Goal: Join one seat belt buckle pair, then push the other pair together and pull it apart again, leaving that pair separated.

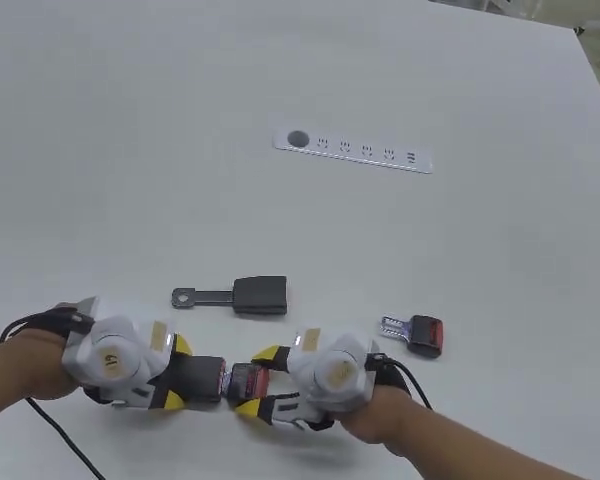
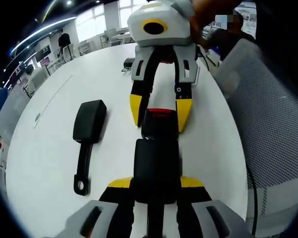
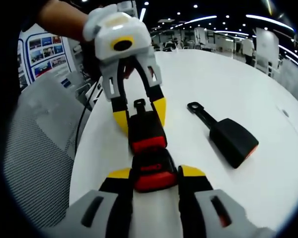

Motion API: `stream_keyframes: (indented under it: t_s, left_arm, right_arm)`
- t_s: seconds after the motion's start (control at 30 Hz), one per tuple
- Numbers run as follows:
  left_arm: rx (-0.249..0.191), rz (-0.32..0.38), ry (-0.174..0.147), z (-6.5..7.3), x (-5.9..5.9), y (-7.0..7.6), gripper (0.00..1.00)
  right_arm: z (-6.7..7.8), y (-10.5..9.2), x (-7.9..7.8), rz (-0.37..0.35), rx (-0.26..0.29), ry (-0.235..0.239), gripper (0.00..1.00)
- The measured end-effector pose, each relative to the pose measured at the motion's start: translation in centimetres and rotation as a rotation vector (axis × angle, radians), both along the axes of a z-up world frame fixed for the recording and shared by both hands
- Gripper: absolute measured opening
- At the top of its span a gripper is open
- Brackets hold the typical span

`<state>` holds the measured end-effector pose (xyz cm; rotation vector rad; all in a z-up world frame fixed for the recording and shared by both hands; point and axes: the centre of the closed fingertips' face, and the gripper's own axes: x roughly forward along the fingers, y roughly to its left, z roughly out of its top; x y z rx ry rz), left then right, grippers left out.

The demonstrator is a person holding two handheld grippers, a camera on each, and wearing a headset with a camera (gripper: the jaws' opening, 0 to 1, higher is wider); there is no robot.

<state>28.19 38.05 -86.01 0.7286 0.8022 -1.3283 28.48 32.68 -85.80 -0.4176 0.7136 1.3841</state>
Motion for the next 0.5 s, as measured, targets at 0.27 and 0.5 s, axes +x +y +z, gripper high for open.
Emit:
stream_keyframes:
  t_s: [0.27, 0.5]
  left_arm:
    - [-0.017, 0.004, 0.001, 0.08, -0.05, 0.18, 0.34]
    - [-0.021, 0.006, 0.004, 0.05, 0.07, 0.22, 0.34]
  right_arm:
    - [-0.09, -0.02, 0.08, 0.001, -0.004, -0.004, 0.35]
    - [-0.09, -0.05, 0.17, 0.001, -0.003, -0.008, 0.35]
